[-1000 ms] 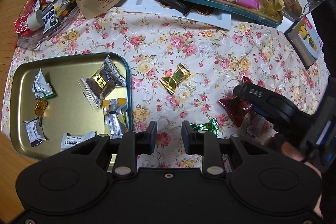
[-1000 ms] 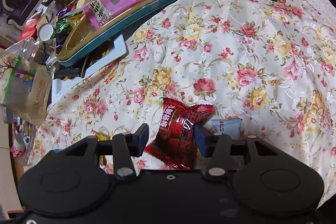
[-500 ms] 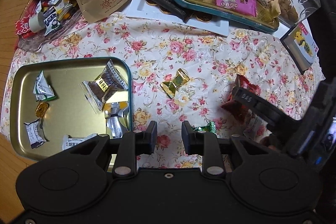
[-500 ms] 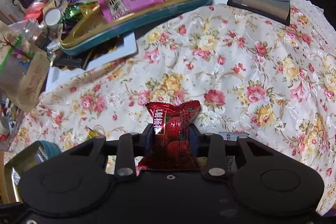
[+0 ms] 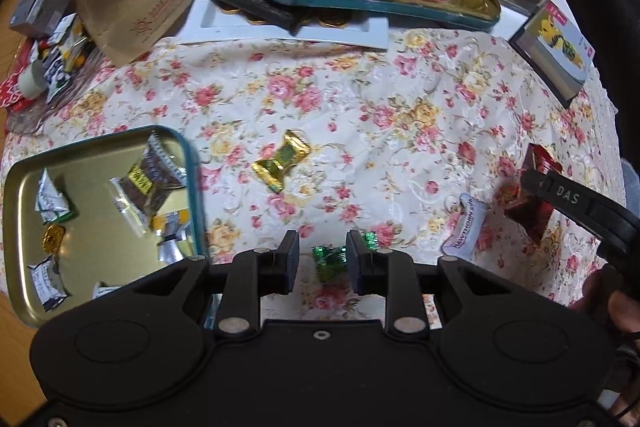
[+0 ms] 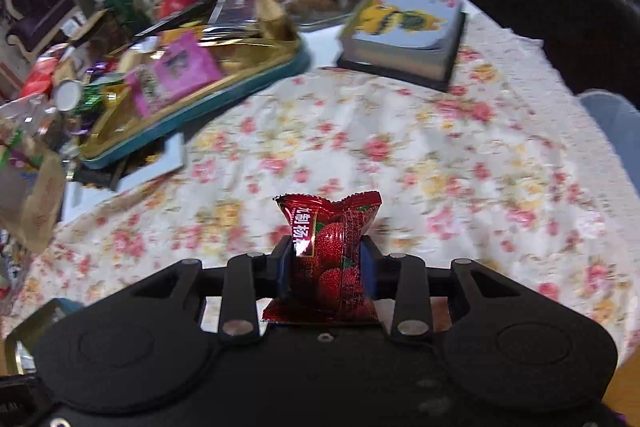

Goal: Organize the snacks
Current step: 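Lower the left tool onto the white Hawthorn Strip packet and close on it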

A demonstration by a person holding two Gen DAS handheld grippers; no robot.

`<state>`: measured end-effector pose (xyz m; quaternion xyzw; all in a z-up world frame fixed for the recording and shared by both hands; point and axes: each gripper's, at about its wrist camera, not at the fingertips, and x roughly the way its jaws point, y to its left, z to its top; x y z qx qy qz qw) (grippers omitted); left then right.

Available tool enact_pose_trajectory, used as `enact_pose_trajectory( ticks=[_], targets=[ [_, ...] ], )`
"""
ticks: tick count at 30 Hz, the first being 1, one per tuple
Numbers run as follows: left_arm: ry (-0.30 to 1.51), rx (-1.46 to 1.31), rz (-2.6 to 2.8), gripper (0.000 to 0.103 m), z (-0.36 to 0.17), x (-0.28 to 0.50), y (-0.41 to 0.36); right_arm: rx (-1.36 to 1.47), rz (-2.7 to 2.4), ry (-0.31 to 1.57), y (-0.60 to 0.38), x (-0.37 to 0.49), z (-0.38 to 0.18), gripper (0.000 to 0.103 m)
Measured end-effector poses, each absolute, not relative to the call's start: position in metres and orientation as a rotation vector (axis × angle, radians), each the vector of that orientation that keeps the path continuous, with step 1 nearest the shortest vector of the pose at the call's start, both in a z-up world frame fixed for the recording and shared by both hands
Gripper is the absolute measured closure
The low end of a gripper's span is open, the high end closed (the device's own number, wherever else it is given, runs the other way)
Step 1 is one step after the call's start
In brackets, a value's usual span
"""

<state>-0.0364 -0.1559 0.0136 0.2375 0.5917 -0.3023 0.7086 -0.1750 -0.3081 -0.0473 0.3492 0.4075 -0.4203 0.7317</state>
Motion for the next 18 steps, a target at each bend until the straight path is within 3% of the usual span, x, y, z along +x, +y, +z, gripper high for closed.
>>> enact_pose_trajectory(
  ticks=[18],
  targets=[
    [1.407,0.567,-0.836,0.067,-0.054,-0.093,-0.229,0.889,-0.997,0.966,-0.343,-0.229,-0.073,0.066]
  ],
)
